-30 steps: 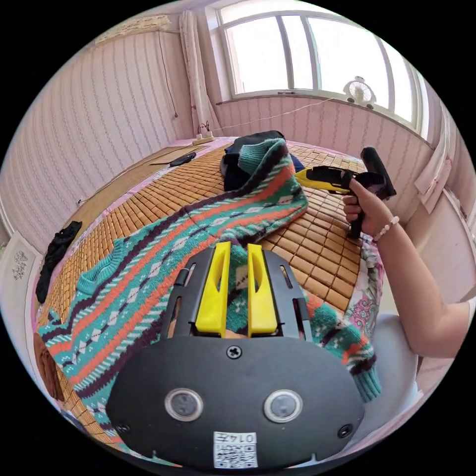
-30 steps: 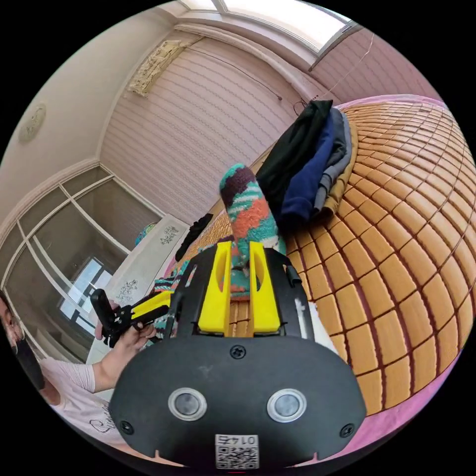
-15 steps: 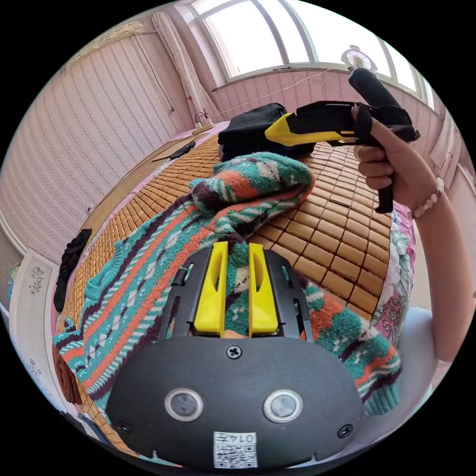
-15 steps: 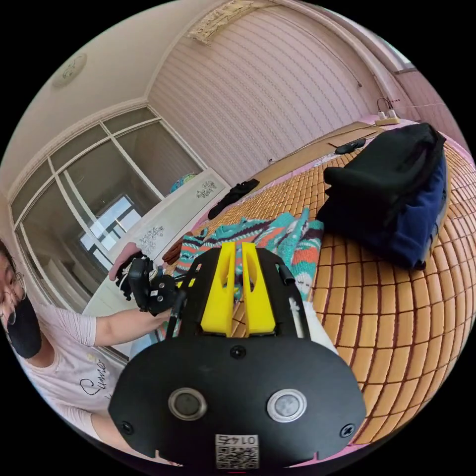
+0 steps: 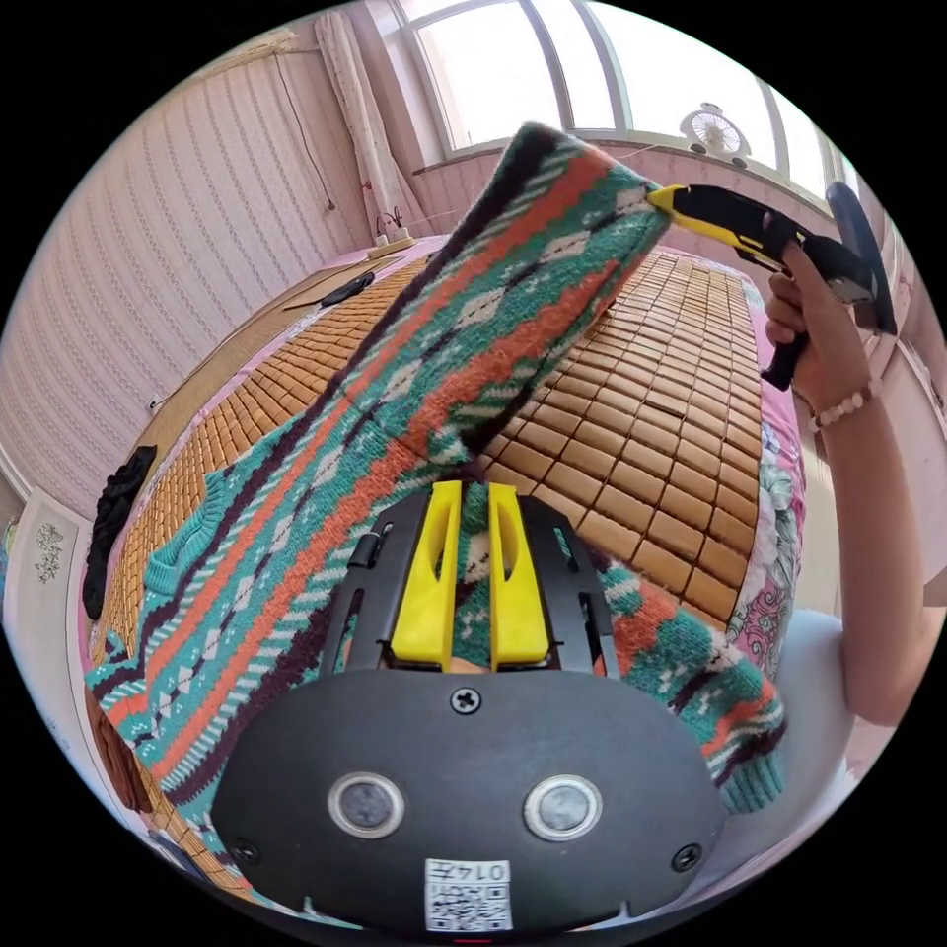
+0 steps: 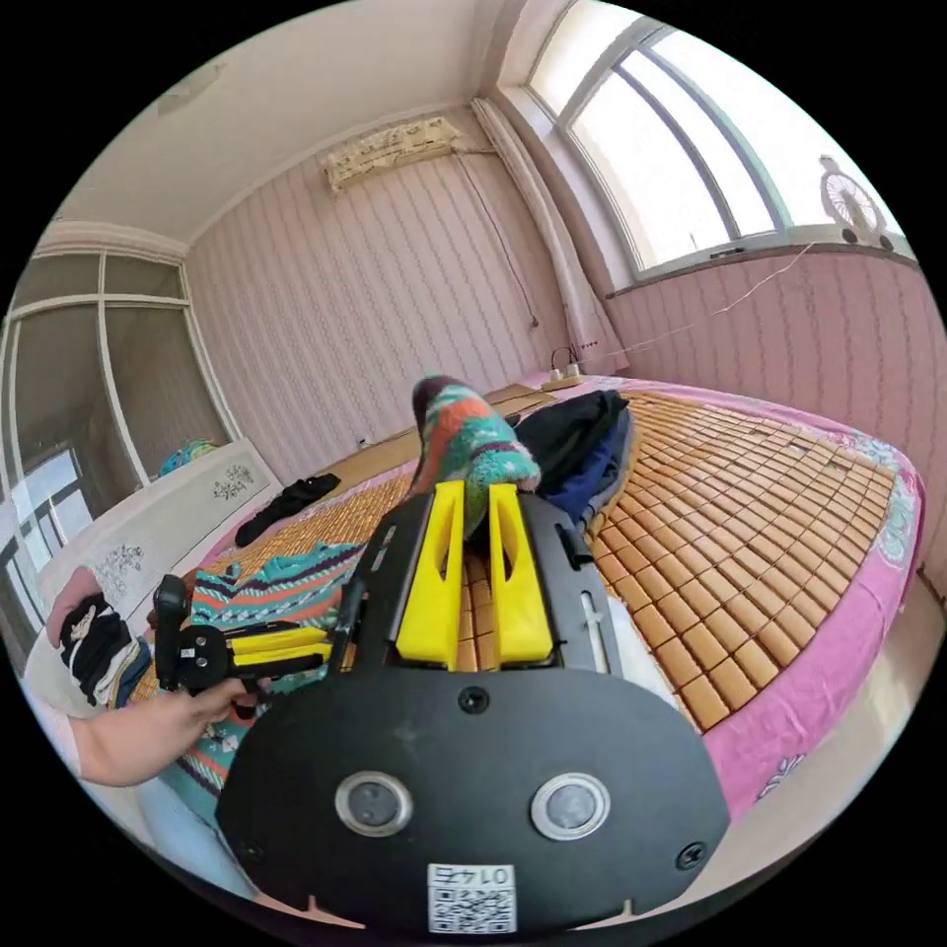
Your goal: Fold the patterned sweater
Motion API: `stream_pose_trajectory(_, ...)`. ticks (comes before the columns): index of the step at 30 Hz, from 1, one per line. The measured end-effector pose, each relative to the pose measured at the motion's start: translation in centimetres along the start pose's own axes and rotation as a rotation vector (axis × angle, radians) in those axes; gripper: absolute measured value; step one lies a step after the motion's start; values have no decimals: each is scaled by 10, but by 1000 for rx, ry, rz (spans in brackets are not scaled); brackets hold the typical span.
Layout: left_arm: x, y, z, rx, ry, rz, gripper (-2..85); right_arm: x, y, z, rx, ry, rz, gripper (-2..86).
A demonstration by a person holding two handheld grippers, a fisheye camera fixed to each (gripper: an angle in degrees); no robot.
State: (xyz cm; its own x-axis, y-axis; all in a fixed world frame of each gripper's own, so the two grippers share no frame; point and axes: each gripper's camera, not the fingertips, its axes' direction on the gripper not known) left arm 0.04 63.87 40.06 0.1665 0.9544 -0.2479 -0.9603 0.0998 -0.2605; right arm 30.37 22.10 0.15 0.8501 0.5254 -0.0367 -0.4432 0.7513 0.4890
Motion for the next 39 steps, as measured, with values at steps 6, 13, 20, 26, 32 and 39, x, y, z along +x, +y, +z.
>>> stream_pose_trajectory(6,-10,2,0,-6,42,-21,54,60,25,1,-33,191,279,33)
stream_pose_trajectory(13,-5,7,-2,-6,6,9,52,63,21,4,12,-8,318,12)
stream_pose_trajectory(20,-13,17,-14,7,3,-16,53,0,-12,79,-349,-274,123,0)
stream_pose_trajectory(26,-15,82,-106,149,220,-50,16,-96,-32,112,-569,-550,-206,-2)
stream_pose_trajectory(32,13,192,-139,20,156,-70,-8,-207,10,182,-1038,-469,-607,-5)
stream_pose_trajectory(39,12,253,-133,-3,97,-195,-8,-234,12,215,-1120,-412,-571,-9)
